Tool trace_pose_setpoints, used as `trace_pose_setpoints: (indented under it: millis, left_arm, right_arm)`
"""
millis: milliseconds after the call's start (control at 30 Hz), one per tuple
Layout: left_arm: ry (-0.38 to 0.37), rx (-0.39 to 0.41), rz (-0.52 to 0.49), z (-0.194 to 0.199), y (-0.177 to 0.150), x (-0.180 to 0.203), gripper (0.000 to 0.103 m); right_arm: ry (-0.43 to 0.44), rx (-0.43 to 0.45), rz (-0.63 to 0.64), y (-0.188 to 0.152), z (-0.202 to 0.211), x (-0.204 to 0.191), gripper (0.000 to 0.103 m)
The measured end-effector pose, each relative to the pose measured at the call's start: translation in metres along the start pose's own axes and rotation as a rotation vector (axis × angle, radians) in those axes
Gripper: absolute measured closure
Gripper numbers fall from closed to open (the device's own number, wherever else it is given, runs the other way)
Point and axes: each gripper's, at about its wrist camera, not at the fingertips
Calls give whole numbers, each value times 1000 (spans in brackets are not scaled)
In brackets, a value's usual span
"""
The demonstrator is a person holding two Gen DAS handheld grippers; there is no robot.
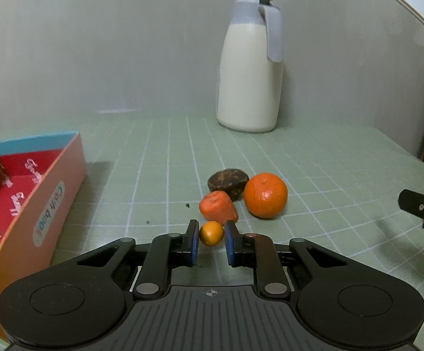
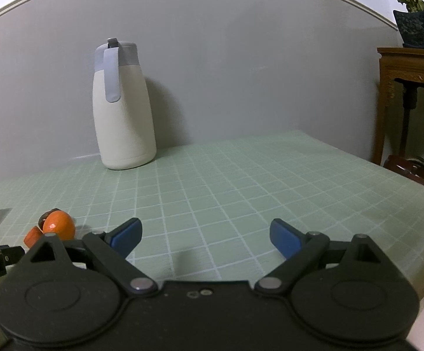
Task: Organize fruits
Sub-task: 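Carry the kumquat into the red box and open the left tool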
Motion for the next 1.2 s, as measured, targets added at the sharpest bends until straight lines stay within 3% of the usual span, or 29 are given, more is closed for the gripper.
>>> trace_pose_setpoints:
  millis: [467,767,1200]
  left_arm:
    - [58,99,-2,32,5,-19,84]
    - [183,167,31,57,9,-57,84]
    - [393,166,123,77,0,-129,84]
  right_arm:
    - [47,1,39,1,-2,-23,9]
    - [97,8,72,1,-1,-46,9]
    - [189,15,124,-3,6,-88,9]
Point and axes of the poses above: each gripper's, at about its wrist camera, not at the fingertips, and z roughly against the way its jaws point, x to its right, y to its top, and after that the axes turned 1 degree about -z, right-handed
